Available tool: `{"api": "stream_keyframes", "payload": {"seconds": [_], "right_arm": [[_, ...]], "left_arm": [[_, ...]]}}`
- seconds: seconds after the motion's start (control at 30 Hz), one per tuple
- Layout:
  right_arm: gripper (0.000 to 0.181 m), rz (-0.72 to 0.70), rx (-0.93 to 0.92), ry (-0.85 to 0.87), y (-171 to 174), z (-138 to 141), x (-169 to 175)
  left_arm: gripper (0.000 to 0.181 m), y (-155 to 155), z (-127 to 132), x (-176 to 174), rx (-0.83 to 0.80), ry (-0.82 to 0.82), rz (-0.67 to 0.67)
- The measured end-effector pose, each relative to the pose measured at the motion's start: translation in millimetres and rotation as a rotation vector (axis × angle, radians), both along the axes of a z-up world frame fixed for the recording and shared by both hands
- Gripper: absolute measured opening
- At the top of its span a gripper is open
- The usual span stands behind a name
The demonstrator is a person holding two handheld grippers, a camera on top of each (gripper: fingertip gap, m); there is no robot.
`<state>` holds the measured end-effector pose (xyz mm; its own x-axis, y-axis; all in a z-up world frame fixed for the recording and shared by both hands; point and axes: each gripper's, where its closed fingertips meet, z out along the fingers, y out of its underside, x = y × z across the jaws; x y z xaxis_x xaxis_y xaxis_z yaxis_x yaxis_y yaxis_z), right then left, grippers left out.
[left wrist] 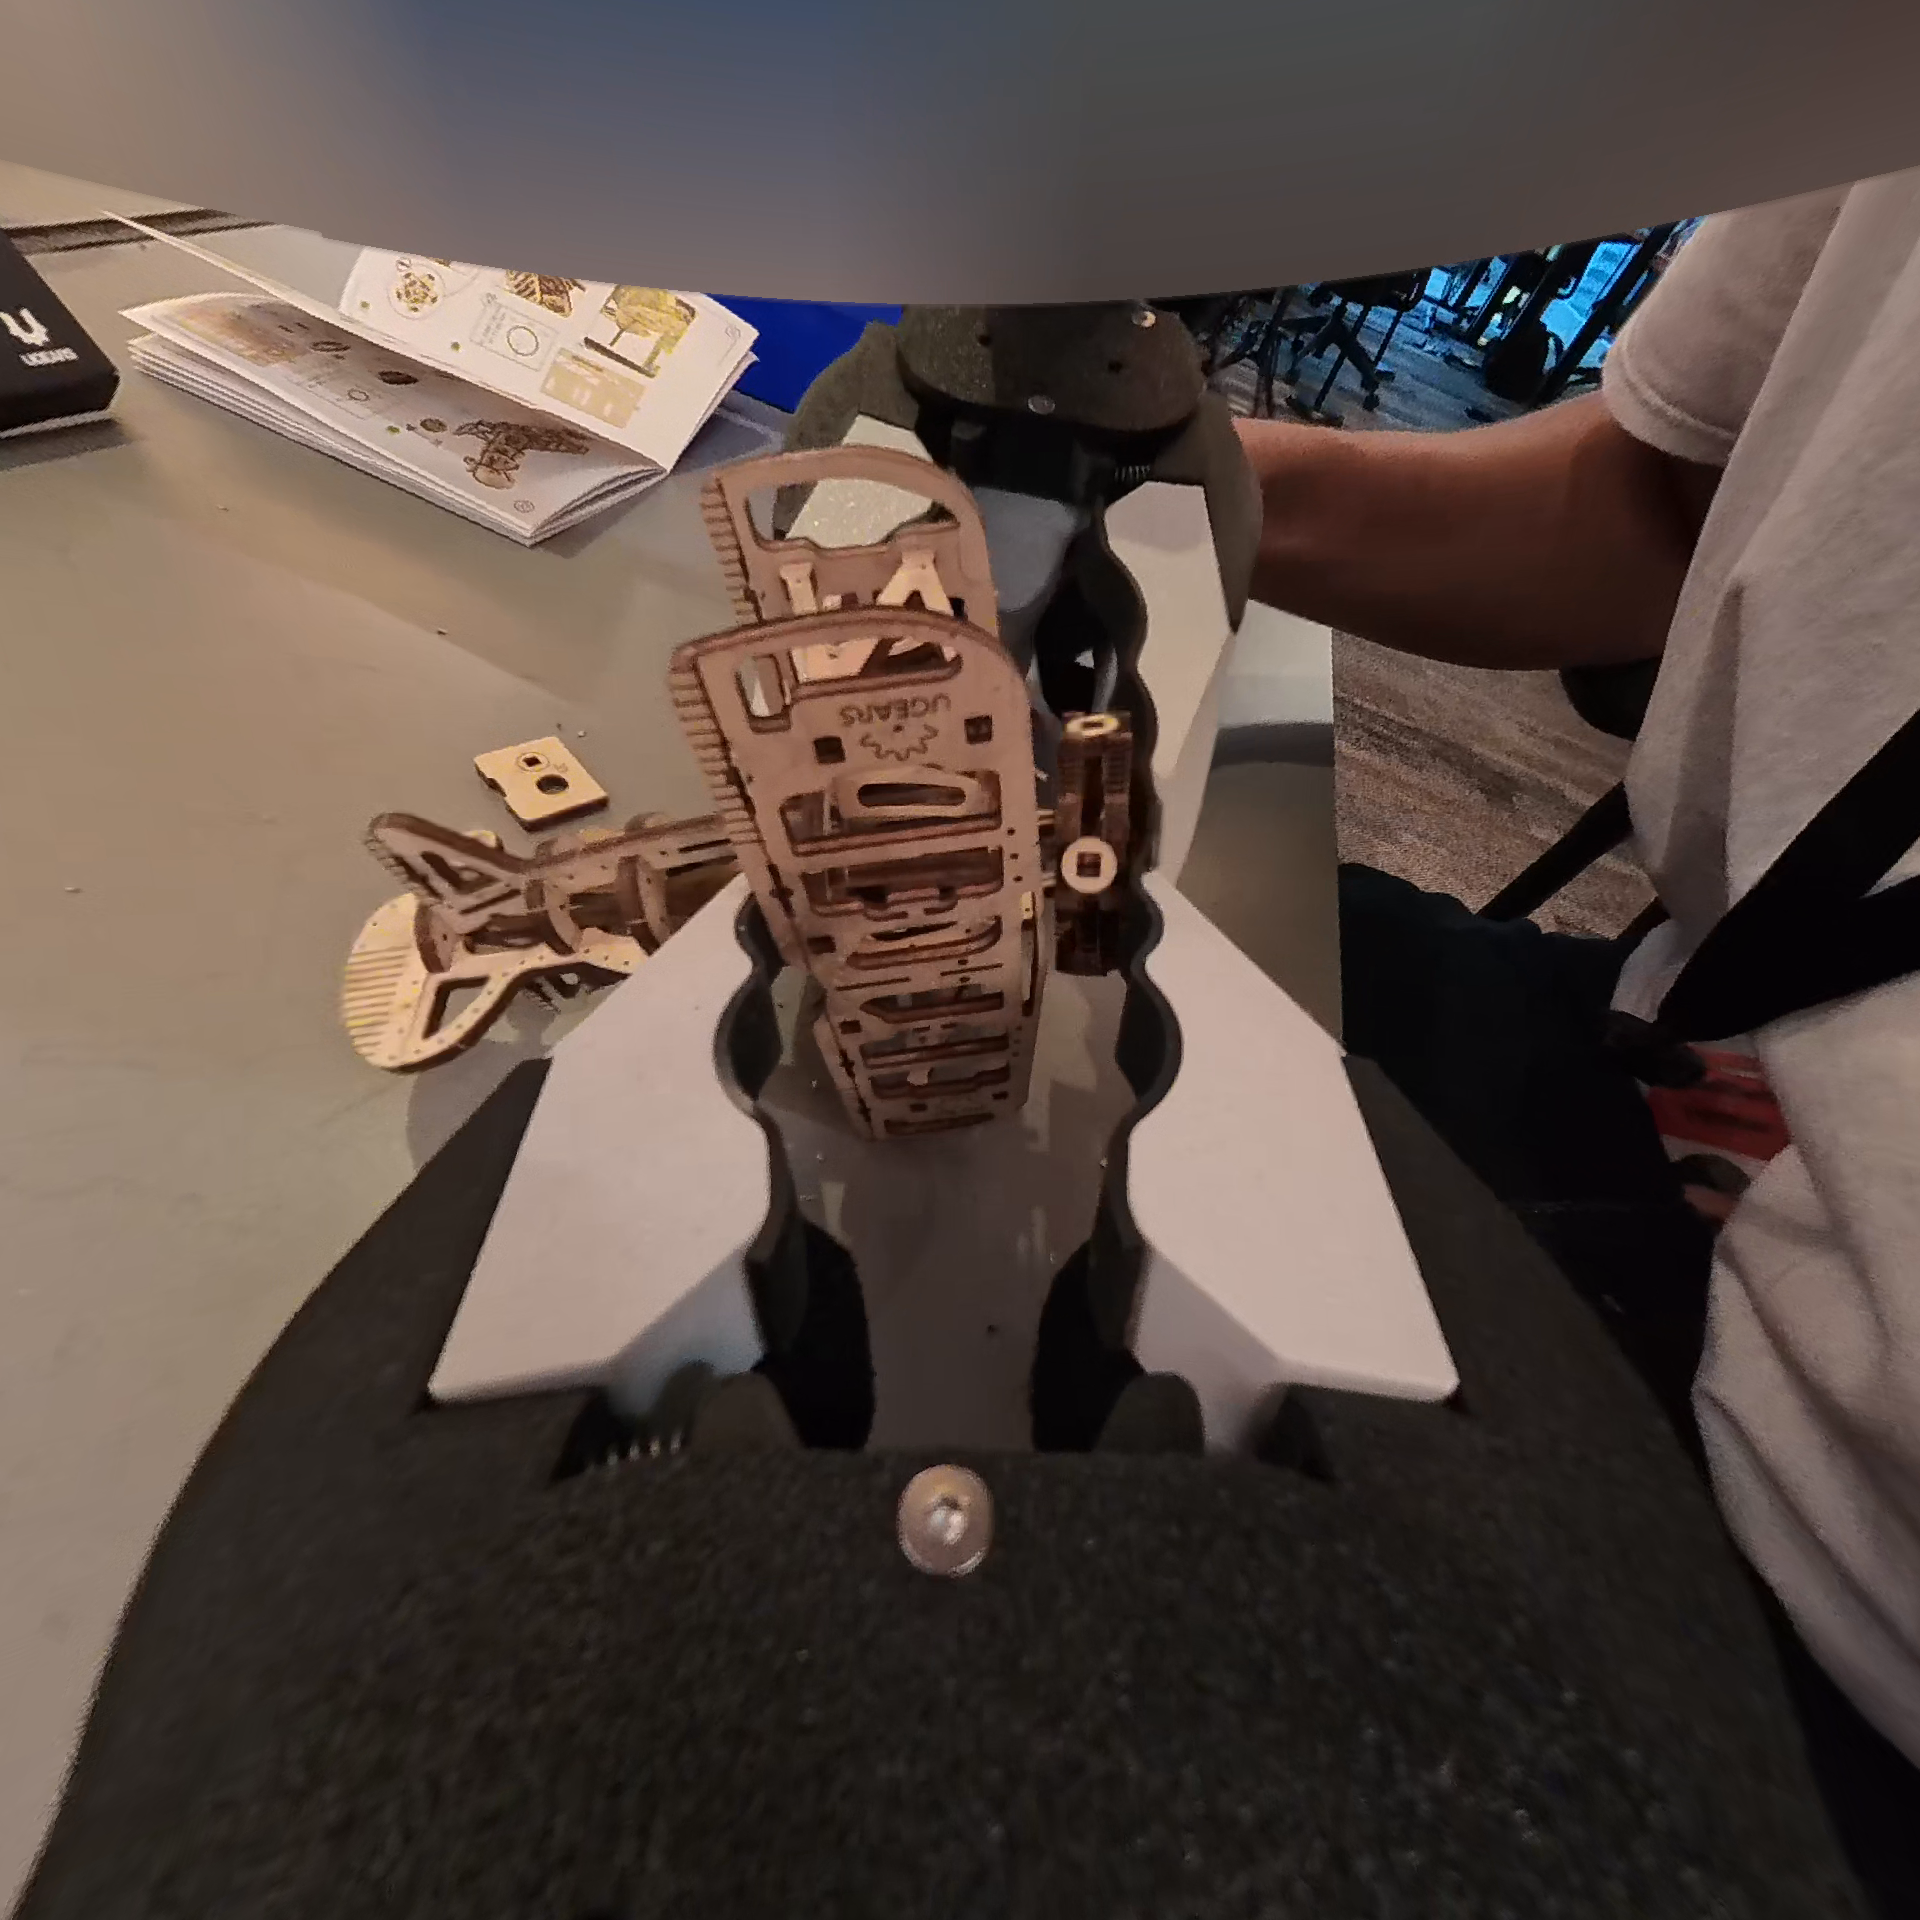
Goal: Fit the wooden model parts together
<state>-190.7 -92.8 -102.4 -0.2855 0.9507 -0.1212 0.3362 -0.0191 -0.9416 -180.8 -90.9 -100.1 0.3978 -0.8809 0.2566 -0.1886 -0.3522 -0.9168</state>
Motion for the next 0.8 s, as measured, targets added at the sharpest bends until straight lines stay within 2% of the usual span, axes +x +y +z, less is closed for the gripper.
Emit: {"api": "stream_keyframes", "payload": {"seconds": [0.23,0.43,0.57,0.8], "right_arm": [[0.072,-0.003,-0.071,0.034,4,12,7],[0.063,-0.005,-0.025,0.048,6,18,7],[0.059,-0.004,-0.035,0.042,7,16,8],[0.057,0.003,-0.026,0.061,7,15,9]], "left_arm": [[0.062,-2,0,-1,0.03,0.016,-0.003],[0.062,-2,0,-3,0.043,0.02,-0.007],[0.066,-4,-1,0,0.083,0.05,-0.015],[0.066,-4,0,1,0.046,0.02,-0.021]]}}
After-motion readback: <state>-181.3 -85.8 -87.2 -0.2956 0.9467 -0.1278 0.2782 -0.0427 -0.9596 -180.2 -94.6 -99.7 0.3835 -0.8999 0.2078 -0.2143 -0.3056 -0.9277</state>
